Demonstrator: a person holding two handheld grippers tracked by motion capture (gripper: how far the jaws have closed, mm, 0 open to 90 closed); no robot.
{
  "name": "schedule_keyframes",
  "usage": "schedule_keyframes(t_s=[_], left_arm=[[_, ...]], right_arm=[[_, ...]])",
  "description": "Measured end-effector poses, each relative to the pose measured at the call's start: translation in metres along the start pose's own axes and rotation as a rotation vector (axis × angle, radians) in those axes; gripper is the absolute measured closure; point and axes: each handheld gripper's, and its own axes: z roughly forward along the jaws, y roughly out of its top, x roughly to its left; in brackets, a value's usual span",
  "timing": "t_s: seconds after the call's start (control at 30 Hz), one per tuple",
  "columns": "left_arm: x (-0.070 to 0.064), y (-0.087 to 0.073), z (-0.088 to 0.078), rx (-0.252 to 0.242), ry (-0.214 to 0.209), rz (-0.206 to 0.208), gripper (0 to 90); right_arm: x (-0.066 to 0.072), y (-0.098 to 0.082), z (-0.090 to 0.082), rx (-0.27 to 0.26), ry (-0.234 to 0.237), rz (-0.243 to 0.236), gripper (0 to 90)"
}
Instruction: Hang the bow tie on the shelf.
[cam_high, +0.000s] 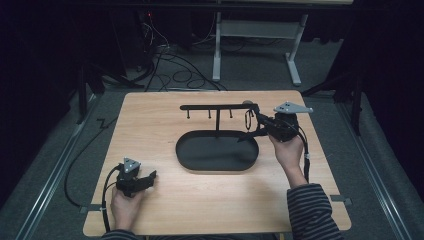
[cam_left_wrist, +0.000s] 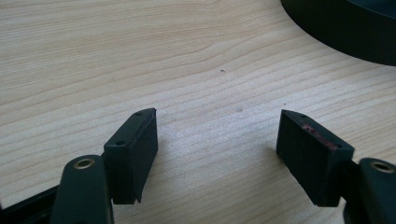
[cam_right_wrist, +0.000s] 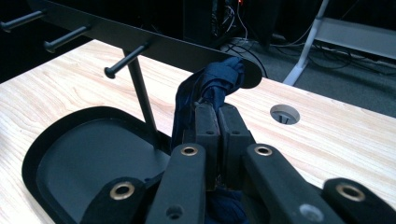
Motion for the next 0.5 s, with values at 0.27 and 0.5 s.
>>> schedule_keyframes(t_s=[0.27, 0.5], left_arm=[[0.0002, -0.0001, 0.0000, -0.002, -0.001, -0.002, 29.9], [0.0003, -0.0001, -0.0001, -0.001, -0.002, -0.002, 29.9]], right_arm=[[-0.0059, -0.0027, 0.0068, 0.022, -0.009, 0.024, 89.8], [-0.0069, -0.0037, 0.0095, 0.031, -0.008, 0.029, 89.1]])
